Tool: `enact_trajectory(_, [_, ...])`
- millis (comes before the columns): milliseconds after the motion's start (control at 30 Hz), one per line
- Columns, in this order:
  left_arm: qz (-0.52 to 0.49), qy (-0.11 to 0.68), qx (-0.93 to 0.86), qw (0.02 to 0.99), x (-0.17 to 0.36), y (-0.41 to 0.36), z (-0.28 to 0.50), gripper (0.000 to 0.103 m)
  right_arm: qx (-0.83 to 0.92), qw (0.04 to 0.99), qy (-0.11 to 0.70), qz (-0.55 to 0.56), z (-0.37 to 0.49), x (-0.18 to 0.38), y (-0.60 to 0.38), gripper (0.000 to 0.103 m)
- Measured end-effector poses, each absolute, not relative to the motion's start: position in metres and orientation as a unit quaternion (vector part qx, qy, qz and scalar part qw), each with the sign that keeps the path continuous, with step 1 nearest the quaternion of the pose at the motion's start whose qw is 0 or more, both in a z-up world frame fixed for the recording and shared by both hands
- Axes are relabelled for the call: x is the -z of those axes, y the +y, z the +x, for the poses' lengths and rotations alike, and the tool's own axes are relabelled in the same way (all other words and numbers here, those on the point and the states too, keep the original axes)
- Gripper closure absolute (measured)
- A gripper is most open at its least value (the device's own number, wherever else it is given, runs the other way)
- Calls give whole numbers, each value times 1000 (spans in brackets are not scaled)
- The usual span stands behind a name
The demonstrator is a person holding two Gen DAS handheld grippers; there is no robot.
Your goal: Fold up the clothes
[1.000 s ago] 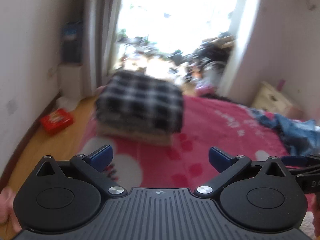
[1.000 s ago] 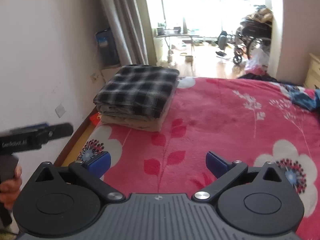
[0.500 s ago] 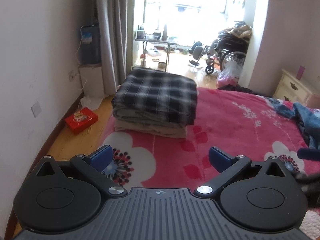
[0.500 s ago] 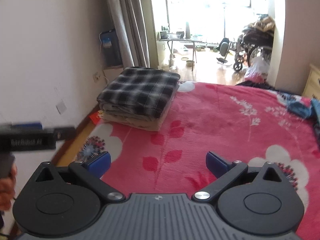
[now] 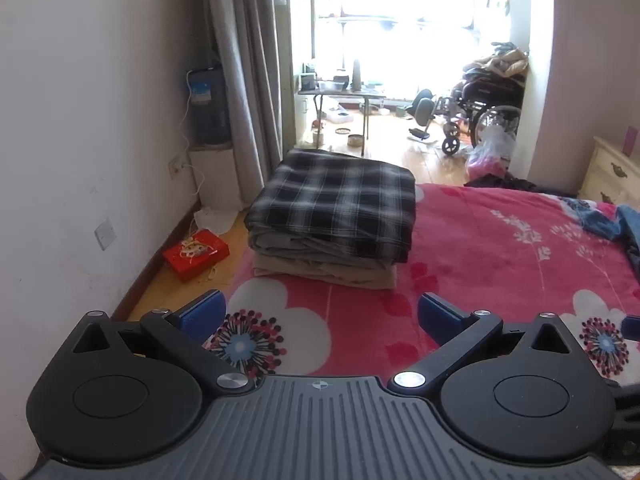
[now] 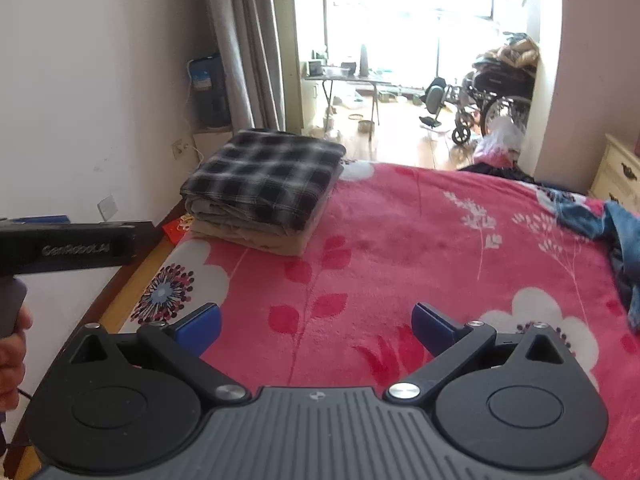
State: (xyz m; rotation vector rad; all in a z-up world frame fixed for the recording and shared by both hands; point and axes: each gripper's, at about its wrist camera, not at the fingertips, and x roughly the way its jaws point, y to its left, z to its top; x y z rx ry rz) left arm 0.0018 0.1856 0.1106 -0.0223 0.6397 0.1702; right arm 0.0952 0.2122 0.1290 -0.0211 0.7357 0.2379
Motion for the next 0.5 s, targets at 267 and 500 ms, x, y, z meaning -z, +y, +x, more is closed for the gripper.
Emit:
enact_trajectory(267, [-10, 344, -85, 935, -101, 185, 4, 0, -90, 923, 374, -17, 104, -118, 221, 0])
enact_trajectory(500, [-8, 341, -107, 934, -103, 191, -1, 0, -75, 920, 384, -9, 104, -114, 228, 0])
